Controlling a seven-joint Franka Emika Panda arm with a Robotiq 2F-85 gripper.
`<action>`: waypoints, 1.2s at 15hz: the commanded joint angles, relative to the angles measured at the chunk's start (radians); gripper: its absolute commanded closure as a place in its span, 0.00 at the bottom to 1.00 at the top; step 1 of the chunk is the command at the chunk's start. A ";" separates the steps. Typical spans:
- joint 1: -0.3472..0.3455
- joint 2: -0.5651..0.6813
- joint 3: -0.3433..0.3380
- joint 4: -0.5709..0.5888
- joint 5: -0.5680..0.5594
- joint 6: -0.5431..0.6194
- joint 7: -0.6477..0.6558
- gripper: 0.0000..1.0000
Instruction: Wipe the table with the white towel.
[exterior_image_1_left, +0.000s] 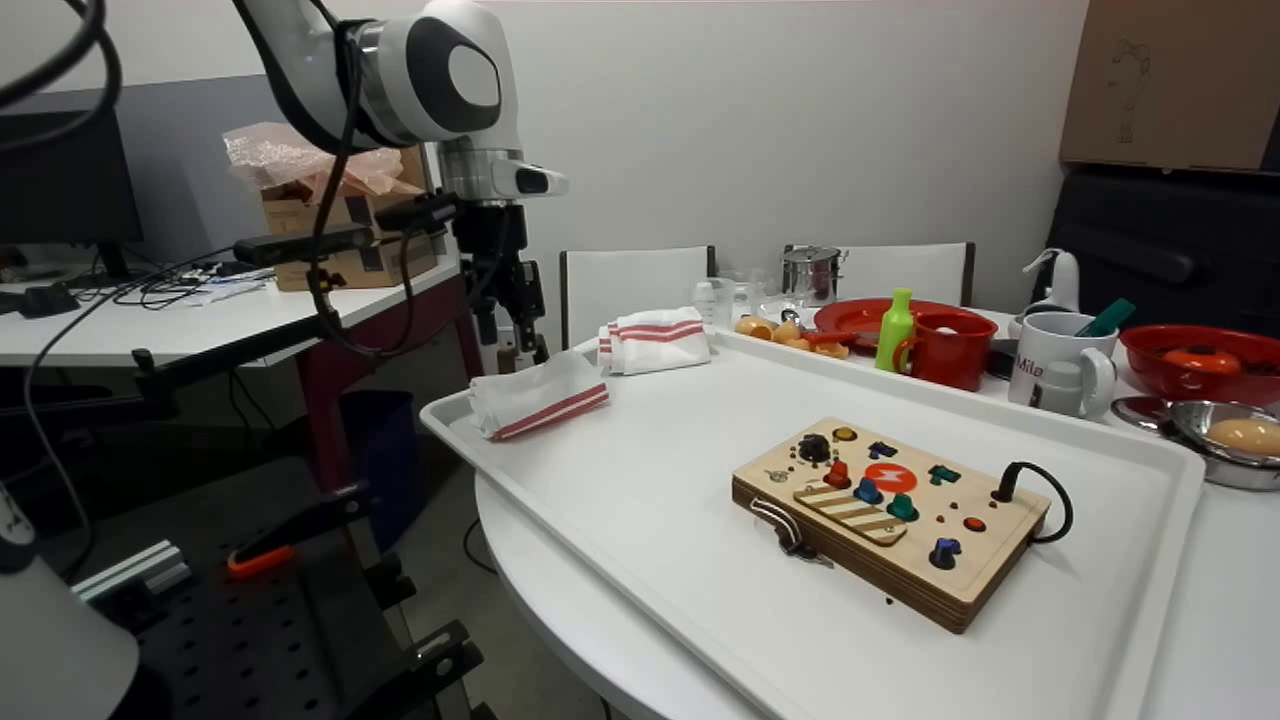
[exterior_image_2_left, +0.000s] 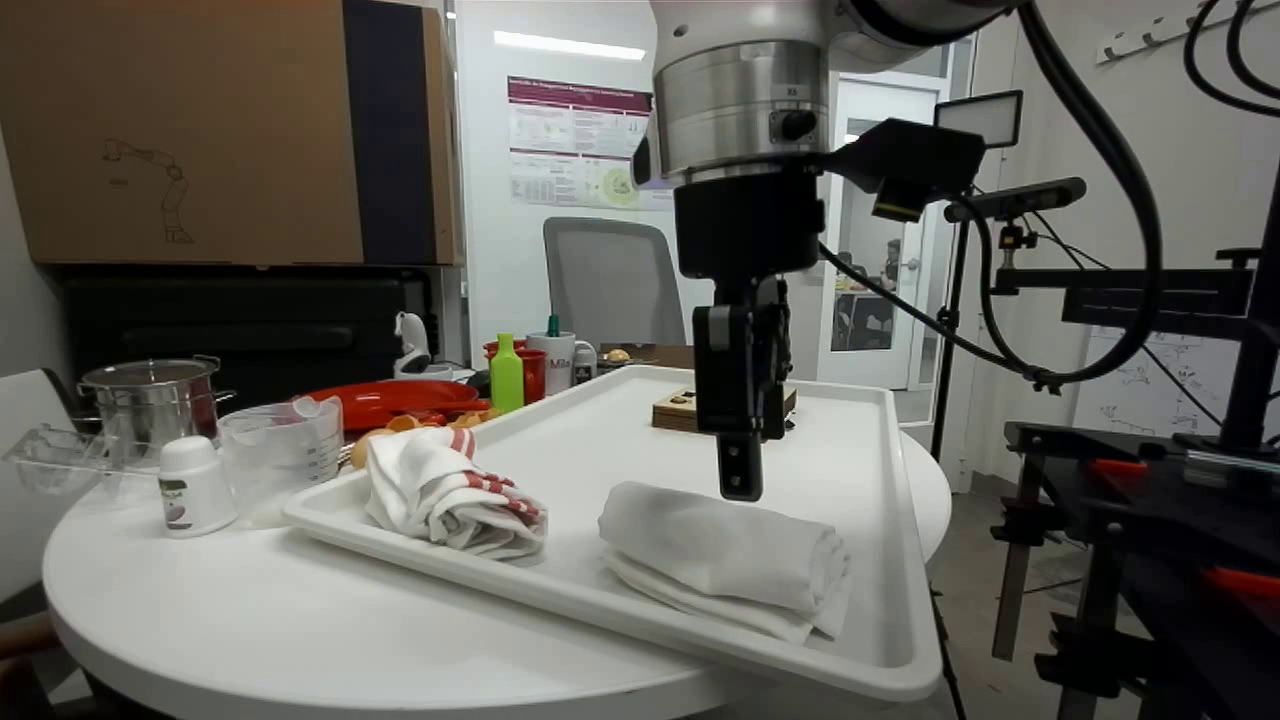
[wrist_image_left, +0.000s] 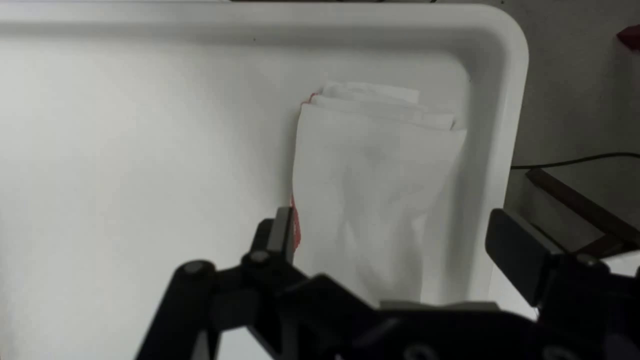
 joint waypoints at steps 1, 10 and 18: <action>0.023 0.046 -0.030 0.026 0.010 0.023 -0.004 0.29; 0.044 0.130 -0.066 0.098 0.031 0.045 -0.007 0.56; 0.076 0.201 -0.078 0.148 0.044 0.041 -0.013 0.14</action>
